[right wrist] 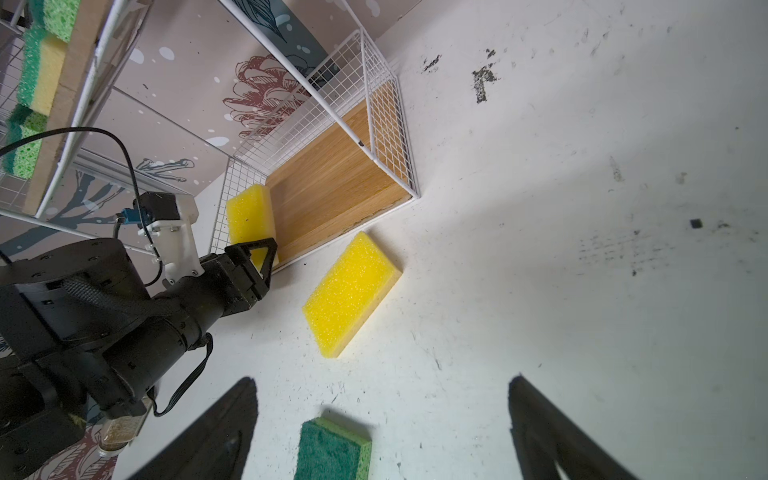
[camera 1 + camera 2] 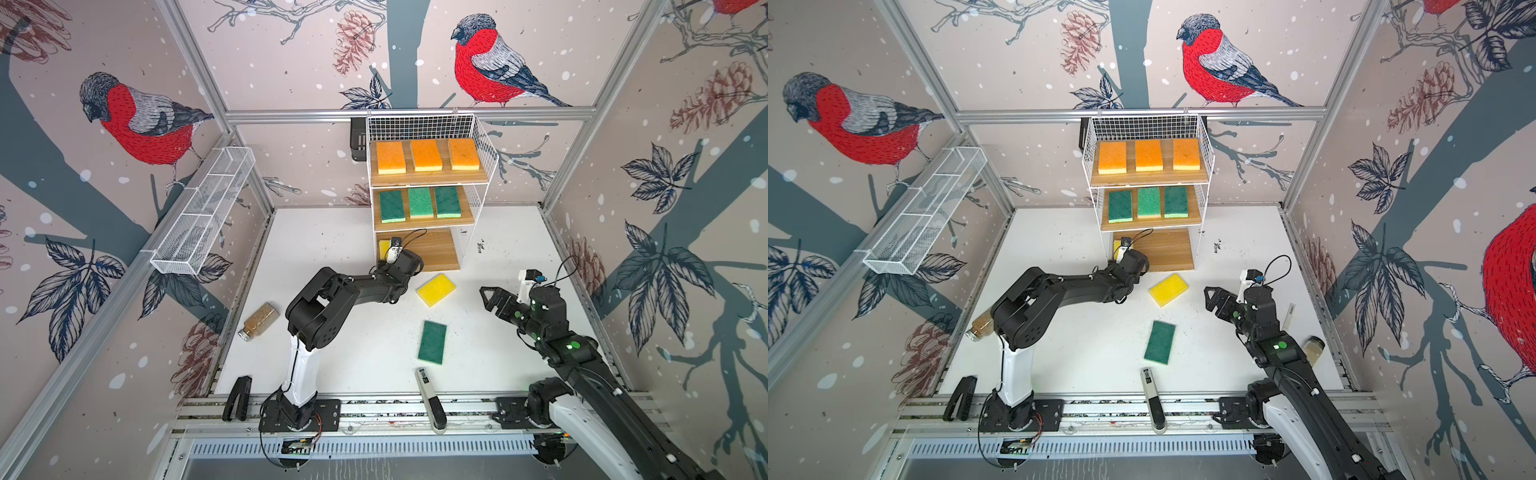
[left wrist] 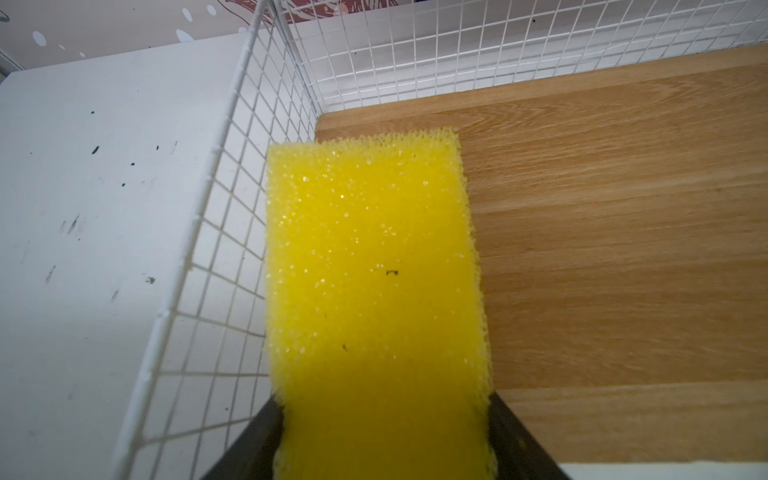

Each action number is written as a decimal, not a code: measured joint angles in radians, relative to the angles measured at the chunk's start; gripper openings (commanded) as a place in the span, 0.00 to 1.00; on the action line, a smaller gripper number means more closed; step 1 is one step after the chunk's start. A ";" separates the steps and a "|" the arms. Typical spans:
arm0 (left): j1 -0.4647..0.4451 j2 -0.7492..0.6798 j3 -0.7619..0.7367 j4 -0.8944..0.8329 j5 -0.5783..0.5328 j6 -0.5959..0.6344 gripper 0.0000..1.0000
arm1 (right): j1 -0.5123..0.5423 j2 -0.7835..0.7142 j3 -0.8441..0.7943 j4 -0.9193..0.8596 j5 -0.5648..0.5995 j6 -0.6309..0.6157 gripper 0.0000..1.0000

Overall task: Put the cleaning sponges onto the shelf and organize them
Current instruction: 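Lower the yellow sponge onto the bottom shelf with the left gripper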

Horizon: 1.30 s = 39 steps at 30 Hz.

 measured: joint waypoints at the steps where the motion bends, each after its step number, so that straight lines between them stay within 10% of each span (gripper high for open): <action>1: 0.000 0.003 0.002 0.005 0.005 0.000 0.63 | 0.000 0.004 0.000 0.005 -0.002 0.000 0.94; 39: 0.018 0.137 0.163 -0.039 -0.048 -0.052 0.73 | 0.011 0.029 -0.022 0.040 -0.025 0.003 0.94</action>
